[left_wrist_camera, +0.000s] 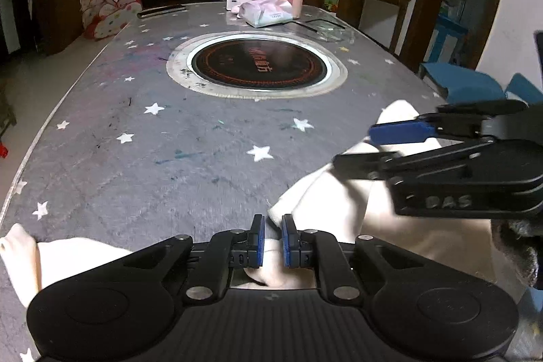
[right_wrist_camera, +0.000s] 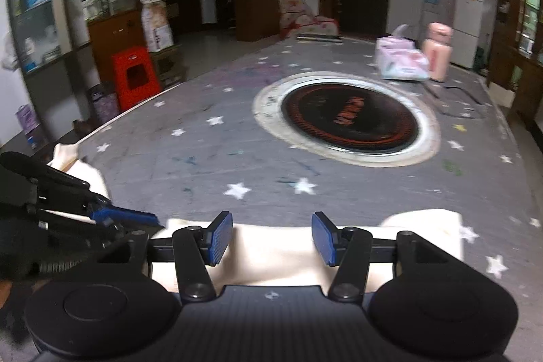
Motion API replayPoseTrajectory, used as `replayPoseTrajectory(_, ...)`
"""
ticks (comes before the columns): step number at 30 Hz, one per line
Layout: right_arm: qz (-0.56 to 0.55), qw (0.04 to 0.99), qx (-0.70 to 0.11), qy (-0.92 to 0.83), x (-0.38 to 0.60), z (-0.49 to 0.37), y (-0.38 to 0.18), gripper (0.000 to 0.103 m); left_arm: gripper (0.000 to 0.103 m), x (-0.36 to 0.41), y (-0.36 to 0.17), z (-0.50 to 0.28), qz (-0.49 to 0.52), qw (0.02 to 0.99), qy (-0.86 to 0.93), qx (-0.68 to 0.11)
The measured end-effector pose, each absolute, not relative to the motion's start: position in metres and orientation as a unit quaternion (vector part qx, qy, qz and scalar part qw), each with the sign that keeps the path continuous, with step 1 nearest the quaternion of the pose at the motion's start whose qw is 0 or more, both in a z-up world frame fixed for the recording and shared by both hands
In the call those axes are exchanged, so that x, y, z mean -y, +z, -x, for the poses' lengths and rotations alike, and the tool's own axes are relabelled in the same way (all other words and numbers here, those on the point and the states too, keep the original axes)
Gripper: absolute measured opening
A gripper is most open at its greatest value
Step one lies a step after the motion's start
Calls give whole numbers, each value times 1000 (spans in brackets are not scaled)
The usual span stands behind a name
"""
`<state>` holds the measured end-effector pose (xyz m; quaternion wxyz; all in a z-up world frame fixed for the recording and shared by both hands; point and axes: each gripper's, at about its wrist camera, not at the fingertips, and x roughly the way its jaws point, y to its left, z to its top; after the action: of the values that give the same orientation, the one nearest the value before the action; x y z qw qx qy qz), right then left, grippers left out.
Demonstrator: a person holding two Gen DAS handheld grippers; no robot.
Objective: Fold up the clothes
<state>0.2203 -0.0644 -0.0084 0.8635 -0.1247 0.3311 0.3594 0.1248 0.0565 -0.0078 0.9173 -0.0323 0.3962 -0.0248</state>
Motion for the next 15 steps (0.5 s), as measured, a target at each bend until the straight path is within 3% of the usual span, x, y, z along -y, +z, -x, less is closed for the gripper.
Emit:
replayPoseTrajectory(1,128,860,-334,364,60,-219,-11,53,15,-57,-8,-124,35,917,-26,-396)
replayPoseTrajectory(3,141,854,-340,368,55,-213,-16,52,28,-60,-8,-122,43,916,-28,-397)
replayPoseTrajectory(4,149,852,-341,368,55,-209,-18,52,44,-62,-8,-121,46,916,-28,-397)
replayPoseTrajectory(5,157,851,-342,366,57,-204,-20,52,49,-63,-8,-121,48,916,-28,-397)
replayPoseTrajectory(10,154,849,-354,362,70,-195,-30,53,48,-64,-12,-126,63,912,-54,-402)
replayPoseTrajectory(15,140,848,-361,361,77,-196,-30,53,36,-58,-15,-129,45,913,-89,-395)
